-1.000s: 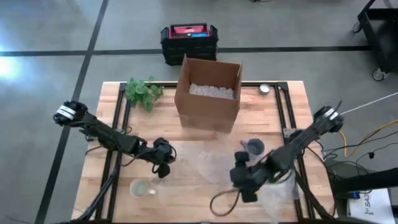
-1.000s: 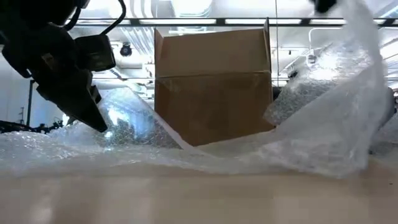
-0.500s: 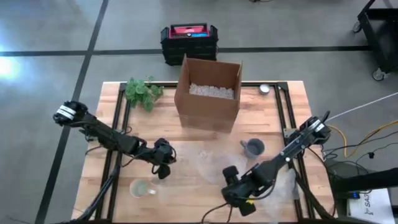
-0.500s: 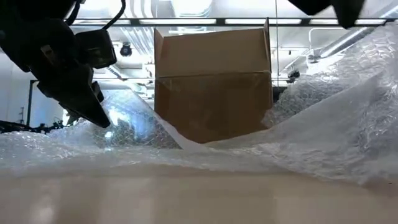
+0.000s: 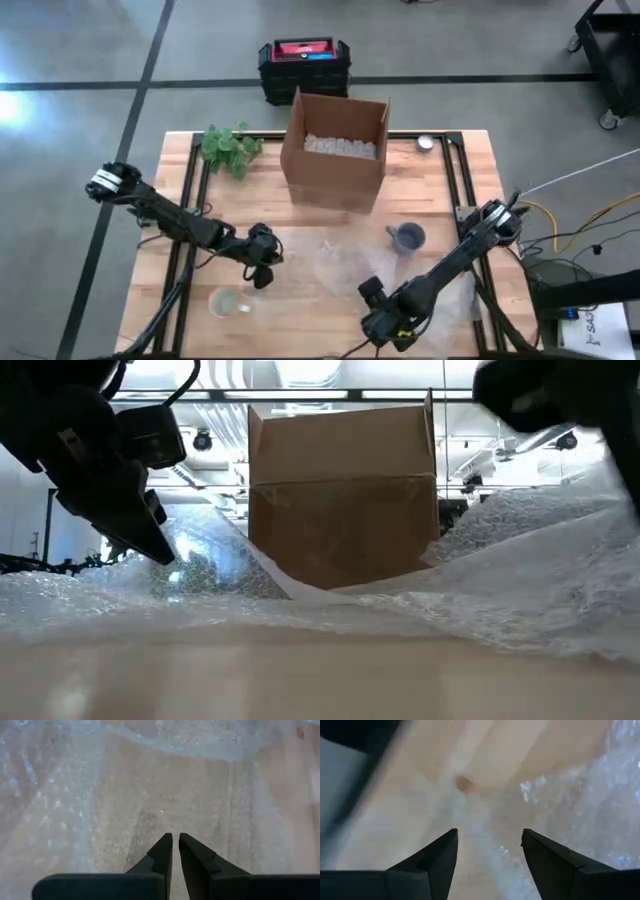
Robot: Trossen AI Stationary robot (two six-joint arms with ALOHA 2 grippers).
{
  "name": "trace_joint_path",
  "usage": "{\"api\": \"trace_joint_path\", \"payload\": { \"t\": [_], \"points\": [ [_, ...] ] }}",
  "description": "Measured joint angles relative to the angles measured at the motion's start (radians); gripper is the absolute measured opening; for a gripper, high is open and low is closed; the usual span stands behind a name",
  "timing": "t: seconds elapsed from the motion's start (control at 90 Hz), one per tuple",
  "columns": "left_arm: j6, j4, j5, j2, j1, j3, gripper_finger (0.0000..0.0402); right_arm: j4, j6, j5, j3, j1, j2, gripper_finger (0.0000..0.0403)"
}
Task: Wrap mug
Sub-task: Wrap the blue cup in bubble wrap
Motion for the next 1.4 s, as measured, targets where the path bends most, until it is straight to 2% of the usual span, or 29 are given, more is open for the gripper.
{"api": "trace_joint_path", "payload": {
  "t": [0.067,0.133,0.278,0.333,0.489,0.633,0.811,0.933,1.011,1.167,1.4],
  "points": [
    [0.000,0.000,0.000,0.000,0.000,0.000,0.0020,-0.027,-0.002,0.065,0.000,0.000,0.016,0.0178],
    [0.000,0.001,0.000,0.000,0.000,0.000,0.0020,-0.060,-0.008,0.077,0.000,-0.003,0.018,0.0147],
    [0.000,0.008,0.000,0.000,-0.002,0.000,0.0020,-0.073,-0.007,0.076,0.001,-0.005,-0.012,0.0032],
    [0.000,0.008,0.000,0.000,-0.002,0.000,0.0020,-0.085,-0.008,0.075,0.008,-0.005,-0.039,0.0012],
    [0.003,0.008,0.000,0.000,-0.003,0.000,0.0020,-0.099,0.038,0.103,0.027,-0.027,-0.102,0.0004],
    [0.006,0.009,0.013,0.000,-0.012,0.000,0.0020,-0.109,0.116,0.148,0.054,-0.083,-0.218,0.0001],
    [0.007,0.001,0.059,0.000,-0.043,0.000,0.0020,-0.181,0.323,0.191,0.052,-0.221,-0.374,0.0000],
    [0.007,-0.006,0.060,0.000,-0.077,0.000,0.0020,-0.302,0.437,0.305,0.049,-0.327,-0.457,0.0000],
    [0.005,-0.006,0.060,0.000,-0.090,-0.002,0.0020,-0.364,0.463,0.350,0.039,-0.400,-0.483,0.0000],
    [-0.007,-0.010,0.060,0.000,-0.098,-0.007,0.0020,-0.442,0.467,0.359,-0.021,-0.524,-0.498,0.0000],
    [-0.006,-0.011,0.059,0.000,-0.098,-0.008,0.0020,-0.468,0.467,0.357,-0.180,-0.600,-0.491,0.0000]
  ]
}}
